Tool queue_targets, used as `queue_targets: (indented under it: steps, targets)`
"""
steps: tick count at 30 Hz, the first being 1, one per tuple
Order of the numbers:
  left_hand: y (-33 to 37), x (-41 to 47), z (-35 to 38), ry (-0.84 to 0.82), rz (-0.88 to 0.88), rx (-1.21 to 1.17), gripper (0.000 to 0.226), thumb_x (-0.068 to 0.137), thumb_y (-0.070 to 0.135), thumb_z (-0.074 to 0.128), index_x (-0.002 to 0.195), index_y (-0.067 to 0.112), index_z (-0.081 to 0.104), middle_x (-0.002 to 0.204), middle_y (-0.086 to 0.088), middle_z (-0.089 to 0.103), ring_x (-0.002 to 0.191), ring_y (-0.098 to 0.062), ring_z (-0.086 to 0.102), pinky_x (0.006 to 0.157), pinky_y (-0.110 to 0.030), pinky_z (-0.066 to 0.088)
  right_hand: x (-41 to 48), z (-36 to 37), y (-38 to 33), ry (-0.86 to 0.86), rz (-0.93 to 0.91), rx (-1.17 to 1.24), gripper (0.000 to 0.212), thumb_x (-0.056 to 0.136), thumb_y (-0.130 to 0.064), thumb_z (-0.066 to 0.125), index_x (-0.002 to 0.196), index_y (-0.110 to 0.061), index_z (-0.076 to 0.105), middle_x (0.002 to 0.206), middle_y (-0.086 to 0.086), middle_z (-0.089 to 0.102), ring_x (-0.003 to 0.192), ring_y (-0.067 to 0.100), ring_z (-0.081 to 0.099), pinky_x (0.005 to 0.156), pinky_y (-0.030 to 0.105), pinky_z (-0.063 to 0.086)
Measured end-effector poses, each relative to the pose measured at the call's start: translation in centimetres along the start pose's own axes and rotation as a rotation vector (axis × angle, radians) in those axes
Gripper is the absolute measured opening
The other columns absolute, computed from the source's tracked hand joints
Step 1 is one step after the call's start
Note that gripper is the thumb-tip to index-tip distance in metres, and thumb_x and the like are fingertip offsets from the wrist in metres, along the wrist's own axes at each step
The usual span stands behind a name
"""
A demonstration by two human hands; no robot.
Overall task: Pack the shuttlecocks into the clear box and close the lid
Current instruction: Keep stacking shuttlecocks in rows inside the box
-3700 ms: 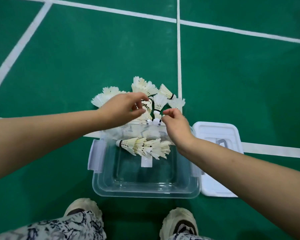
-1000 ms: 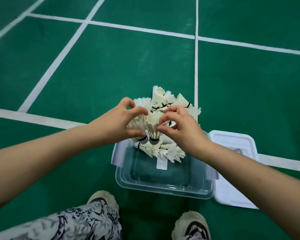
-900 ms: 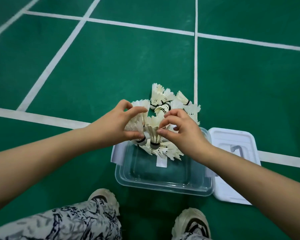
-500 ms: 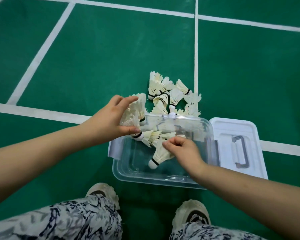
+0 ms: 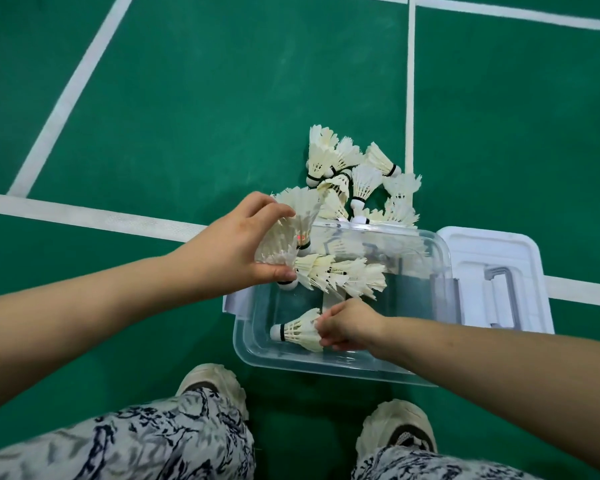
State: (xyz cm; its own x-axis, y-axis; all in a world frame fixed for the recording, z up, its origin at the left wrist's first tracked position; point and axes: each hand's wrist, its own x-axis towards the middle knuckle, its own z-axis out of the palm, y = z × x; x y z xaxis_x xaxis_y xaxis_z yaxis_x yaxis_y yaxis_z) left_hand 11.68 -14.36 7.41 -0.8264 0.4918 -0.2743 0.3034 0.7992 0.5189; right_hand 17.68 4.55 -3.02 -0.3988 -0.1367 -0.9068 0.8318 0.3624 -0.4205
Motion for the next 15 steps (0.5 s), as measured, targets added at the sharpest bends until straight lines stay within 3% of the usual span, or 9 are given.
queue_targets:
  steps: [5, 9, 15]
  targets:
    - [-0.1, -0.5, 0.2, -0.057, 0.036, 0.002, 0.082, 0.067, 0.055, 0.066, 0.136, 0.025, 0.034, 0.134, 0.005, 0.030, 0.108, -0.011, 0.044, 0.093, -0.021, 0.035, 1.2, 0.8, 0.2, -0.021, 0.015, -0.067, 0.020, 0.086, -0.002, 0.061, 0.072, -0.015, 0.053, 0.047, -0.003, 0.059, 0.044, 0.005, 0.058, 0.048, 0.019, 0.046]
    - [0.0, -1.0, 0.2, -0.081, 0.051, 0.016, 0.083, 0.068, 0.055, 0.066, 0.138, 0.027, 0.031, 0.135, 0.006, 0.028, 0.102, -0.010, 0.045, 0.090, -0.019, 0.034, 1.7, 1.3, -0.2, -0.015, 0.022, -0.073, 0.023, 0.086, 0.001, 0.058, 0.072, -0.015, 0.050, 0.063, 0.001, 0.056, 0.055, 0.013, 0.055, 0.059, 0.024, 0.048]
    - [-0.2, -1.6, 0.1, -0.087, 0.072, 0.004, 0.084, 0.069, 0.055, 0.065, 0.140, 0.029, 0.028, 0.138, 0.007, 0.025, 0.104, -0.006, 0.040, 0.091, -0.015, 0.028, 1.4, 1.6, 0.1, -0.014, -0.002, -0.147, 0.019, 0.086, -0.012, 0.063, 0.071, -0.015, 0.053, 0.065, 0.003, 0.055, 0.058, 0.012, 0.053, 0.061, 0.024, 0.048]
